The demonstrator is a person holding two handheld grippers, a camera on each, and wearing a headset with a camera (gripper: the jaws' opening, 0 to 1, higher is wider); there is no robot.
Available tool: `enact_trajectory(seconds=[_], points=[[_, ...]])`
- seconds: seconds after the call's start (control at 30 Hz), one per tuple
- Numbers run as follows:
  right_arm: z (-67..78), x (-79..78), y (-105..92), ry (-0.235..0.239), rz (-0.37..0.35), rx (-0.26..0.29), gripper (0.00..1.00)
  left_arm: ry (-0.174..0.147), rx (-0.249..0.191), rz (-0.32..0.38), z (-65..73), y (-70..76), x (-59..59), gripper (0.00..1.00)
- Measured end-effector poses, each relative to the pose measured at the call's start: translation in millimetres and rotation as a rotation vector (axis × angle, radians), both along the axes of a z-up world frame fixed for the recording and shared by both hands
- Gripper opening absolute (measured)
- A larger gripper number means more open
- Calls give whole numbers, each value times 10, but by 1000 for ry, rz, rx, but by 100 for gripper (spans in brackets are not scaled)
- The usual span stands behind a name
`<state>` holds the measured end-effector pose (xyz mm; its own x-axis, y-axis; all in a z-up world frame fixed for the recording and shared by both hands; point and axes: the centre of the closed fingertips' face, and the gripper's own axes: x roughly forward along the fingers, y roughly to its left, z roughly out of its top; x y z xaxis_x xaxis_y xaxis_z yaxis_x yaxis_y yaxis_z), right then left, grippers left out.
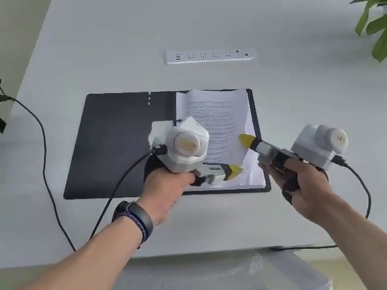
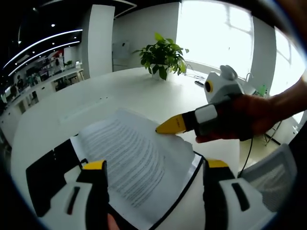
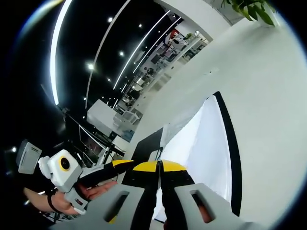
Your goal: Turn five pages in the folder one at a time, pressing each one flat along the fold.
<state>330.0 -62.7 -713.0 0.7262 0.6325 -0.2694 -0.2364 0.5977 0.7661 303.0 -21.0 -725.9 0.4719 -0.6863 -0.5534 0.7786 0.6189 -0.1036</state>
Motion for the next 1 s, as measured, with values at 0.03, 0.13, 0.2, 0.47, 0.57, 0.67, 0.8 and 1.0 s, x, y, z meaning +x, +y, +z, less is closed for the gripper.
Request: enact_trajectory(seconds=[0.03, 0.13, 0.2, 0.47, 0.57, 0.67, 0.8, 1.0], points=[[49, 8, 51, -13, 13, 11, 0, 0, 1, 10, 10, 63, 0, 81], [127, 33, 144, -35, 31, 14, 0, -9, 6, 27, 32, 228, -2, 82], [192, 50, 223, -48, 45, 33, 0, -12, 5, 41, 59, 350, -9, 82], [323, 113, 505, -76, 95, 62, 0, -20, -13, 131, 148, 816, 19, 82], [375, 135, 614, -89, 117, 64, 0, -29, -6, 147, 187, 953, -2, 82], [447, 153, 734, -104, 144, 70, 0, -36, -2, 165, 205, 1083, -15, 82], [524, 171, 903, -123, 186, 69, 0, -39, -3, 190, 227, 1232, -39, 83], [583, 170, 1130, -136, 237, 73, 0, -38, 0, 211, 229, 1391, -91, 83]])
